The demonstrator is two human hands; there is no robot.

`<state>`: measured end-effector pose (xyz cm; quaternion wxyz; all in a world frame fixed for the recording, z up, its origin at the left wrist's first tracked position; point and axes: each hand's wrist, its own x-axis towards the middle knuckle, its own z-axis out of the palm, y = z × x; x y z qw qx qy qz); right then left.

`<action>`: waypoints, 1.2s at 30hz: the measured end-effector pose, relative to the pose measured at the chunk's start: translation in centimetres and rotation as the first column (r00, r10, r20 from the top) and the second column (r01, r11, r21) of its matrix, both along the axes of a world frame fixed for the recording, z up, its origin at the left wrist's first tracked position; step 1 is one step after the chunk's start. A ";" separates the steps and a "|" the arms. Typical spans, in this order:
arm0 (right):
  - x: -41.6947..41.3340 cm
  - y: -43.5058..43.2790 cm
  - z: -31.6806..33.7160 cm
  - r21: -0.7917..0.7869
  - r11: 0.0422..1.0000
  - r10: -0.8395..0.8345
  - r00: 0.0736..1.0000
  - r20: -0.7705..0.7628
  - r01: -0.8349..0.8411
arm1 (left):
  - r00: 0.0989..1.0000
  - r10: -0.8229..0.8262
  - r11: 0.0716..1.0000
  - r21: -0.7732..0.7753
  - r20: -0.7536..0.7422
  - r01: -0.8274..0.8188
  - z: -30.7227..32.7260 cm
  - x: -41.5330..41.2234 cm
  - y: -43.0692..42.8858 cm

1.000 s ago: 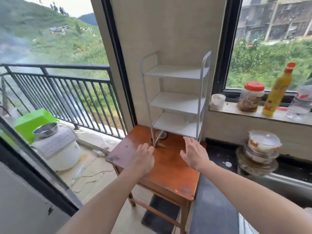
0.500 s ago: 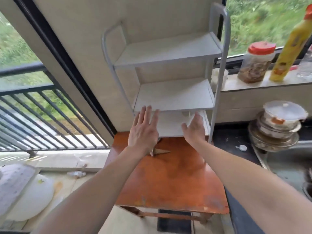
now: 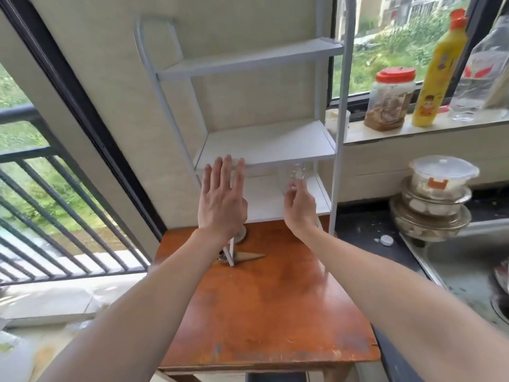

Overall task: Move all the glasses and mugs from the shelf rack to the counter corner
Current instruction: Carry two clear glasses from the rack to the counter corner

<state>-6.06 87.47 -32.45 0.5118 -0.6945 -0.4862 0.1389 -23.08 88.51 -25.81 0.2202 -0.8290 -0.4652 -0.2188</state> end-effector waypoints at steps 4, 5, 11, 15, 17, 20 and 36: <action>-1.0 -2.4 0.4 0.007 0.999 0.053 0.998 -0.014 -0.053 | 0.999 0.038 0.998 -0.044 -0.004 -0.038 0.1 -0.2 -1.0; -1.2 -3.1 0.7 -0.009 0.999 0.049 0.999 -0.011 -0.050 | 0.999 0.050 0.997 -0.064 -0.015 -0.050 0.2 -0.3 -1.4; -0.5 -8.8 1.7 -0.119 0.992 0.046 0.990 0.133 -0.030 | 0.989 0.112 0.975 -0.182 -0.093 -0.127 2.4 -0.9 -5.1; 1.4 -14.9 2.4 -0.205 0.976 0.127 0.956 0.265 -0.072 | 0.978 0.130 0.933 -0.312 -0.163 -0.177 3.2 0.0 -9.2; 2.7 -17.9 2.6 -0.238 0.967 0.158 0.941 0.298 -0.087 | 0.972 0.115 0.913 -0.364 -0.204 -0.185 3.6 0.9 -11.2; 5.3 -22.3 3.9 -0.266 0.962 0.146 0.942 0.303 -0.064 | 0.955 0.048 0.890 -0.421 -0.292 -0.174 3.8 3.3 -13.7; 27.3 -46.0 9.2 -0.316 0.773 -0.486 0.833 0.263 0.550 | 0.702 -0.665 0.715 -0.489 -0.255 0.500 5.6 34.5 -24.7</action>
